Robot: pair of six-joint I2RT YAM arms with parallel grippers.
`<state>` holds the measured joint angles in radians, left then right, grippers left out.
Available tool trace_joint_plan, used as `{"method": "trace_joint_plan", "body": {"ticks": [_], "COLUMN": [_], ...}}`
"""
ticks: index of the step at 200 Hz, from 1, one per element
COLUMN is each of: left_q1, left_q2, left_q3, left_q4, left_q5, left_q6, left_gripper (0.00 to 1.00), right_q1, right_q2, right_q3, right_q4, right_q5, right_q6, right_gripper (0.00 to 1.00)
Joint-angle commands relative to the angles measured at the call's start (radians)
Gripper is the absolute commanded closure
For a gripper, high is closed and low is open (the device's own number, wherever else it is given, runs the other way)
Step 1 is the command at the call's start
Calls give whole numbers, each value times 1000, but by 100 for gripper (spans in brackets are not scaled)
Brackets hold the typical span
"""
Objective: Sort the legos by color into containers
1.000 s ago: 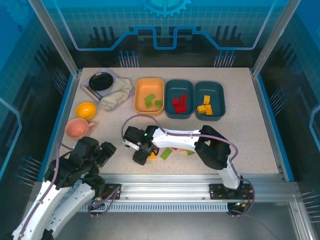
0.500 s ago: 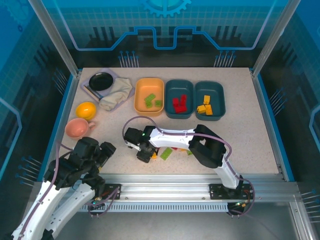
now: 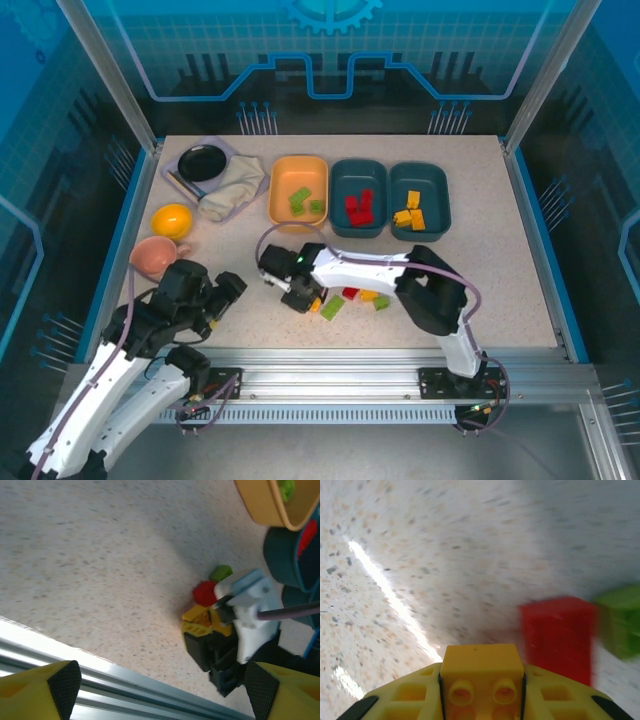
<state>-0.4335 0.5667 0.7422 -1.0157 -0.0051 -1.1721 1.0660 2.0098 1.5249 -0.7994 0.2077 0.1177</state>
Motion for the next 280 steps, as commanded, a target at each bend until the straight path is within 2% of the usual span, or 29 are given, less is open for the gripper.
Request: {"method": "trace_joint_plan", "body": {"ticks": [1,30,52,80,106,140,185,200,218,247,280], "left_q1": [3,-63,-104,-128,-134,-137,-138,-138,-138,-138,-130], "left_q2": [100,284,442,611,726,858,963,981,991,992,1021], "left_q3": [-3,82,161,274,360,465,563,573,577,575,599], "left_q4": [203,337,425,491,522,556,566,561,536,464,333], "left_q5": [129,145,164,189,203,238,256,258,248,210,157], "left_q6": [81,136,166,197,220,230,236,237,241,239,293], "left_gripper": [11,11,11,11,12,12,12,12,12,14,16], "right_q1": [-109,-339,-551,-774,-879,-938,-964,-967,-968,-961,-926], "right_q2": [-179,-309,-317,-201,-21,215,438,476,487,445,324], "right_q3": [-9,-52,-33,83,267,515,759,801,814,816,822], "right_q4": [-30,-43,-63,-101,-178,-283,-380,-399,-404,-388,-373], "right_q5": [35,51,63,82,150,246,258,257,247,208,168], "right_q6": [74,131,166,222,233,225,212,217,223,216,196], "right_gripper": [76,76,76,77,77,77,74,70,62,44,36]}}
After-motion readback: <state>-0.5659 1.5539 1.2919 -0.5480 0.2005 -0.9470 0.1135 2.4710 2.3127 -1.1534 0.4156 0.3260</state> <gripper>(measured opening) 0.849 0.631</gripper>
